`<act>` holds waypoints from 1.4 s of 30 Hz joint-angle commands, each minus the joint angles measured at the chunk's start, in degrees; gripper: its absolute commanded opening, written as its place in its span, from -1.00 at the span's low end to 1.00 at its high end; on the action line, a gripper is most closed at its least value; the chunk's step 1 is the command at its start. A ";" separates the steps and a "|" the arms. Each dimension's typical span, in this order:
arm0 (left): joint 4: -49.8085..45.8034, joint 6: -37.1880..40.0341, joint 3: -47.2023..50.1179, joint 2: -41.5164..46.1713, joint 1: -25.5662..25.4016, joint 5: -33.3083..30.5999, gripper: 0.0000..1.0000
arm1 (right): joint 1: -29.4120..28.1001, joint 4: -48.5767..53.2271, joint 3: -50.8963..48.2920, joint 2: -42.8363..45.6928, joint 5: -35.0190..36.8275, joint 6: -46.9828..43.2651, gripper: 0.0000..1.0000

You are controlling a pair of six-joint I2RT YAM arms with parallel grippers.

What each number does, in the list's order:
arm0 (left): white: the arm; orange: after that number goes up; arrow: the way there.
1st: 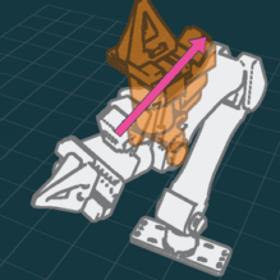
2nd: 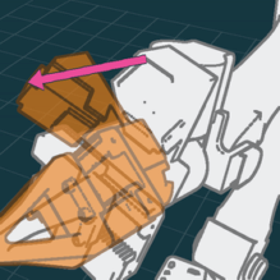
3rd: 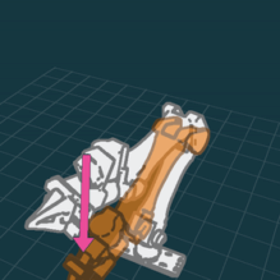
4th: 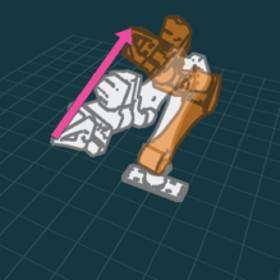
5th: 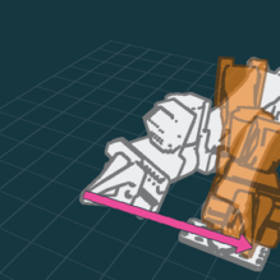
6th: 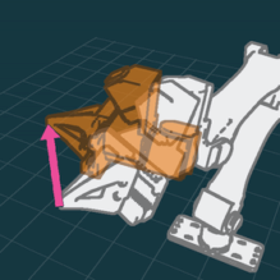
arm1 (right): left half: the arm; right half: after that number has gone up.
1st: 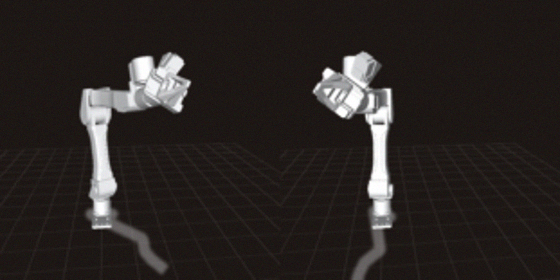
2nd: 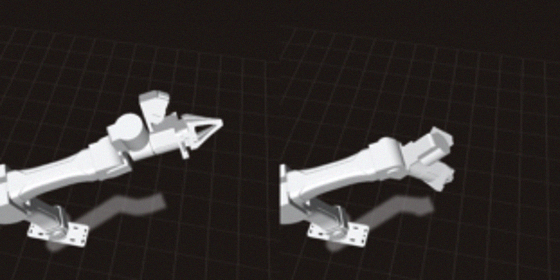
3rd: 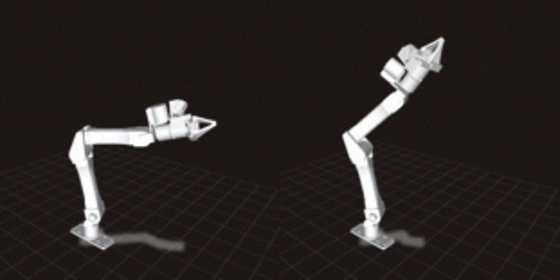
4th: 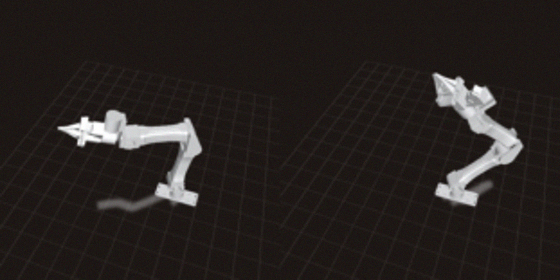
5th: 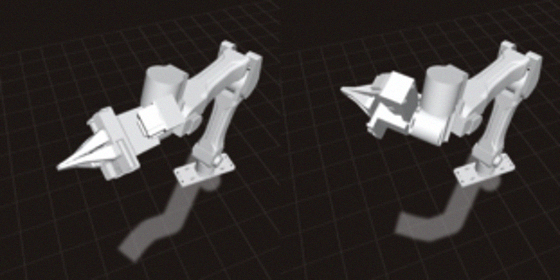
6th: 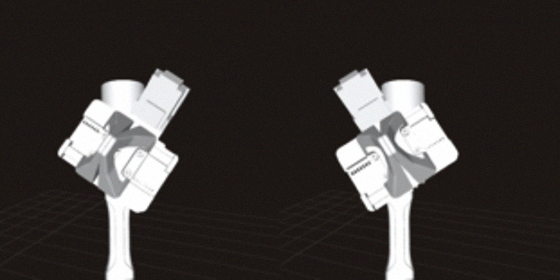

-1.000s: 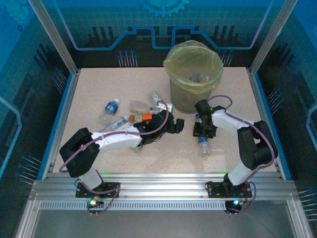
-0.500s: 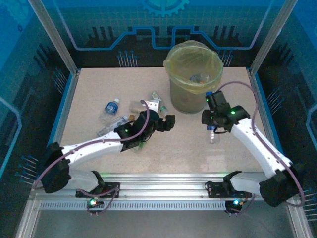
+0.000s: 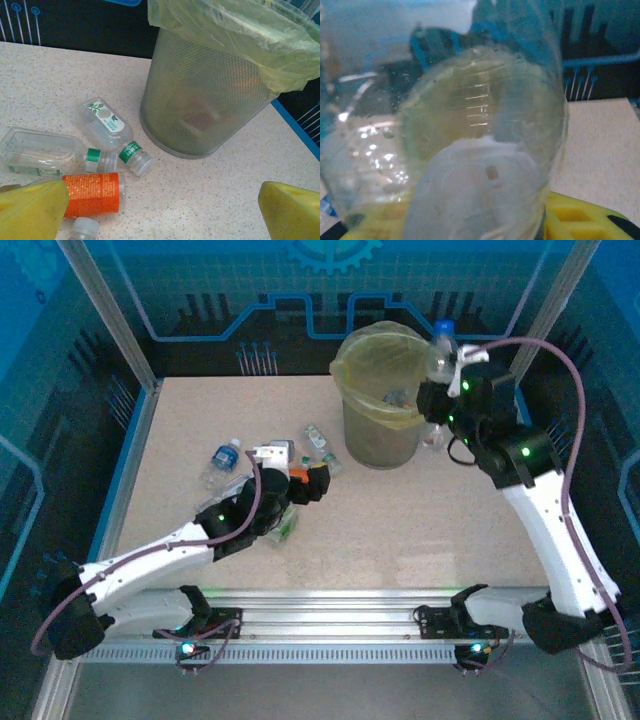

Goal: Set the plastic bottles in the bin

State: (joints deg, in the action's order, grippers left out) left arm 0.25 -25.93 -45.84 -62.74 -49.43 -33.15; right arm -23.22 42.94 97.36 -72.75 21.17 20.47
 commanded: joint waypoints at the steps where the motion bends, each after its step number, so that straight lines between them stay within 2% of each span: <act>1: -0.07 0.80 1.62 2.03 0.38 -1.90 0.98 | -0.49 -5.19 7.42 -7.11 1.59 -5.84 -0.32; 10: -2.16 0.26 2.26 3.39 0.44 -2.17 0.98 | 0.56 -11.38 25.37 -27.71 -1.48 -9.38 -0.33; 16: -2.49 0.47 2.93 4.59 0.63 -2.58 0.98 | 0.79 -14.90 28.29 -35.77 -2.83 -7.84 -0.33; 24: -3.05 1.25 3.51 5.96 1.00 -3.28 0.98 | 0.75 -25.09 16.51 -35.22 -4.73 -2.17 -0.29; 28: -3.06 1.41 3.59 6.05 1.17 -3.07 0.98 | 0.73 -29.67 8.71 -32.08 -4.38 2.03 -0.18; 32: -2.72 1.40 3.59 5.73 1.18 -2.74 0.98 | 0.63 -35.55 0.31 -28.60 -4.51 4.99 -0.03; 34: -2.71 1.39 3.56 5.62 1.18 -2.53 0.98 | 0.64 -37.37 -2.47 -27.29 -4.25 5.77 0.10; 39: -2.95 1.54 3.40 5.52 1.18 -2.40 0.98 | 0.66 -37.33 -5.45 -25.62 -3.45 6.49 0.33; 42: -3.17 1.93 3.21 5.34 1.17 -2.38 0.98 | 0.64 -37.00 -6.79 -24.61 -1.96 6.69 0.54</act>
State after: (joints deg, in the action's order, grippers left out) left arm -2.74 -25.36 -42.92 -57.65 -48.58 -34.92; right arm -22.83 8.73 91.90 -100.03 17.50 26.04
